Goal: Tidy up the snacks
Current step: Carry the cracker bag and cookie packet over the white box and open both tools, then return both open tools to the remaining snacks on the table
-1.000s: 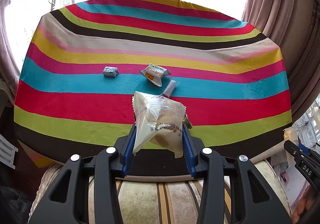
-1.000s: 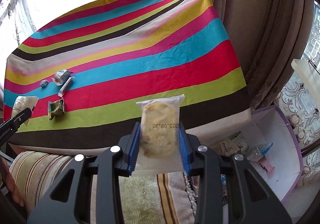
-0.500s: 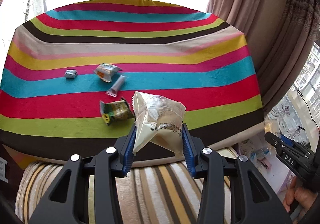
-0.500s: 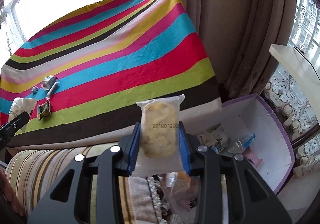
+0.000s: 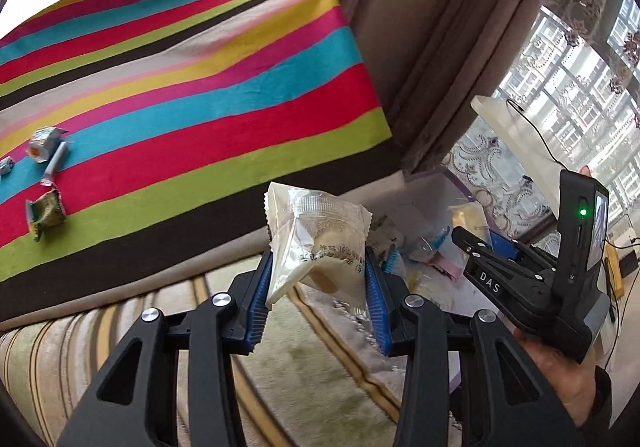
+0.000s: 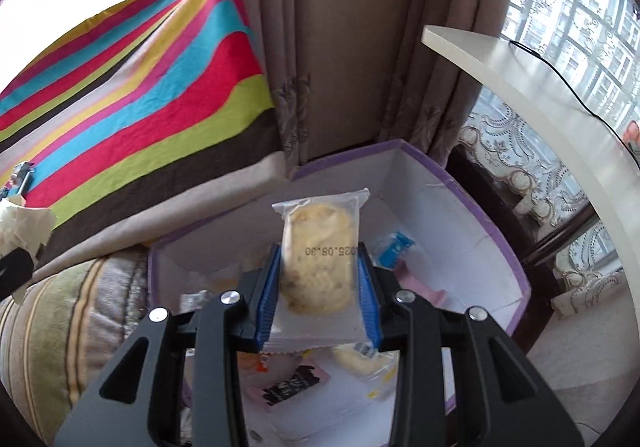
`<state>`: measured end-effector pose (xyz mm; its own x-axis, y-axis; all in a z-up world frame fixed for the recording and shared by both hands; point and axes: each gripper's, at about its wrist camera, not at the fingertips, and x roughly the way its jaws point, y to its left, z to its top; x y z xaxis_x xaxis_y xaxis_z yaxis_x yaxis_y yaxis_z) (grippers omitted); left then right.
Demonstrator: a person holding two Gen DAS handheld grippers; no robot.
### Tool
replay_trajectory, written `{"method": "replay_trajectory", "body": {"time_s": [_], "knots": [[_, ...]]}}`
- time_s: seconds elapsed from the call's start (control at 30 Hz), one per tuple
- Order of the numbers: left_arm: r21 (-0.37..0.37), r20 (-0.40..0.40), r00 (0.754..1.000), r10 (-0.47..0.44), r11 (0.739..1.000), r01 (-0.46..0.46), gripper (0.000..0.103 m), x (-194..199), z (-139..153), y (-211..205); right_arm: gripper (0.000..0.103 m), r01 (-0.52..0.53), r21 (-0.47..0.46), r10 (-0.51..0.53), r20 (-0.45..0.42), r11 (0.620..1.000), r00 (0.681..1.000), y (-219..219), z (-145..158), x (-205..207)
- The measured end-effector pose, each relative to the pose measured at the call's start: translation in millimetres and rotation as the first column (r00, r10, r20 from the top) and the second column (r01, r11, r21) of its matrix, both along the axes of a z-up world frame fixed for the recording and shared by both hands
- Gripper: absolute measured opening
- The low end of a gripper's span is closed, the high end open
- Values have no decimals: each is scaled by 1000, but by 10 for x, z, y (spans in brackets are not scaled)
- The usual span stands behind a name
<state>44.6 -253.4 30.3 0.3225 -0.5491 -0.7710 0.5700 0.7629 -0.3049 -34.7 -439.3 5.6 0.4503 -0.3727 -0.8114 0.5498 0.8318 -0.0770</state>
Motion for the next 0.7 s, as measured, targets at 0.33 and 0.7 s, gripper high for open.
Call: {"method": "replay_trajectory", "body": {"time_s": [0.33,0.7], "knots": [[52,-51,993,-105,993,107,53,-44,-198,-588,45,58,-23,-58,-7,998,998,-179,-52,-177],[68,29,1000,-11,998,9,79,-42,-35,-330,77,28,-35,-27,45,999,999,-35,84,-137]]}}
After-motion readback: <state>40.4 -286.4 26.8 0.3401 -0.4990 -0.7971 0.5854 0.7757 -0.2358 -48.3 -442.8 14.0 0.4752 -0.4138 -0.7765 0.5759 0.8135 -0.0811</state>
